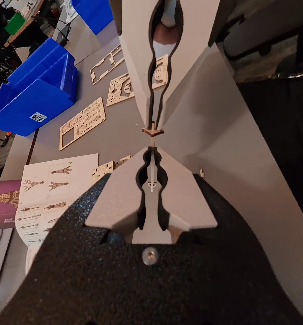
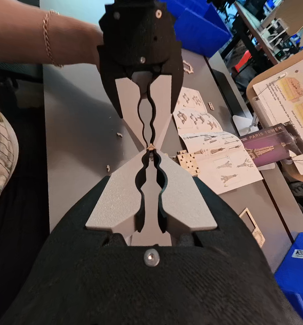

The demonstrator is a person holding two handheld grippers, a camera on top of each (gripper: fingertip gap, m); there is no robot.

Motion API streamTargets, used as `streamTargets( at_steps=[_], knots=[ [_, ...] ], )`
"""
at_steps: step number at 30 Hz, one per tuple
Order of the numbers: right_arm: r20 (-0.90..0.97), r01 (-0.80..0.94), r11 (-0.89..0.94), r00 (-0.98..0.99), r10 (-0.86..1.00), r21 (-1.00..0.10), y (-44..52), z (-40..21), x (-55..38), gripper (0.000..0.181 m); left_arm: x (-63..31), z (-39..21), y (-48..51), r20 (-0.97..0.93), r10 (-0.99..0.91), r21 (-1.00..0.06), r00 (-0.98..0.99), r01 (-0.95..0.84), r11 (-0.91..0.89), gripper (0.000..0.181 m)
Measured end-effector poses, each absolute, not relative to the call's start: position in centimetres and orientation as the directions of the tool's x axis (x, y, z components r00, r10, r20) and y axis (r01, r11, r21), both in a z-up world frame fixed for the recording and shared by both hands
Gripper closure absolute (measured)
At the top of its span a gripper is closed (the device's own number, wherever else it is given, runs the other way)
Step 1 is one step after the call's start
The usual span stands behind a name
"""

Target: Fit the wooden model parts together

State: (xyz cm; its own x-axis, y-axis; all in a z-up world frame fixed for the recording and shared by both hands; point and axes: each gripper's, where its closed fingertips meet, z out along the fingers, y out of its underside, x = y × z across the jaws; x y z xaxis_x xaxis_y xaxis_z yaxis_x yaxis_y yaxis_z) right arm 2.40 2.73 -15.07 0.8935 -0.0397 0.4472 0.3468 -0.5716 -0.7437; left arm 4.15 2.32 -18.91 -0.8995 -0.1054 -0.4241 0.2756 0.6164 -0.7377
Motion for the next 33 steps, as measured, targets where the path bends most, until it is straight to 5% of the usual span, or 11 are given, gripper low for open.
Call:
streamTargets(
  at_steps=[1,9,16,24,28,33],
  knots=[
    [0.455,0.35,-0.59,0.89,-0.033,-0.727,2.7,-15.3,2.4,0.179,4.2,-19.0,2.3,-0.433,-0.102,-0.728,-0.895,0.281,0.625,0.181],
    [0.531,0.383,-0.645,0.847,-0.041,-0.661,1.7,-16.6,2.6,0.179,5.0,-19.9,1.9,-0.605,-0.056,-0.592,-0.795,0.401,0.699,0.181],
    [0.524,0.325,-0.518,0.797,-0.301,-0.791,-0.7,-20.1,3.6,0.179,5.8,-22.7,0.7,-0.715,0.02,-0.425,-0.698,0.458,0.781,0.181],
    [0.522,0.37,-0.442,0.801,-0.294,-0.817,-1.5,-19.9,3.4,0.181,5.8,-22.5,-0.3,-0.725,-0.026,-0.477,-0.688,0.476,0.739,0.181],
    [0.575,0.43,-0.489,0.795,-0.194,-0.759,-1.5,-21.2,3.5,0.166,6.3,-23.1,-0.3,-0.735,-0.027,-0.449,-0.677,0.457,0.768,0.181],
    [0.71,0.525,-0.531,0.665,-0.232,-0.665,-1.6,-21.0,4.2,0.171,6.5,-23.0,-0.4,-0.752,-0.038,-0.437,-0.658,0.453,0.777,0.181]
  ],
)
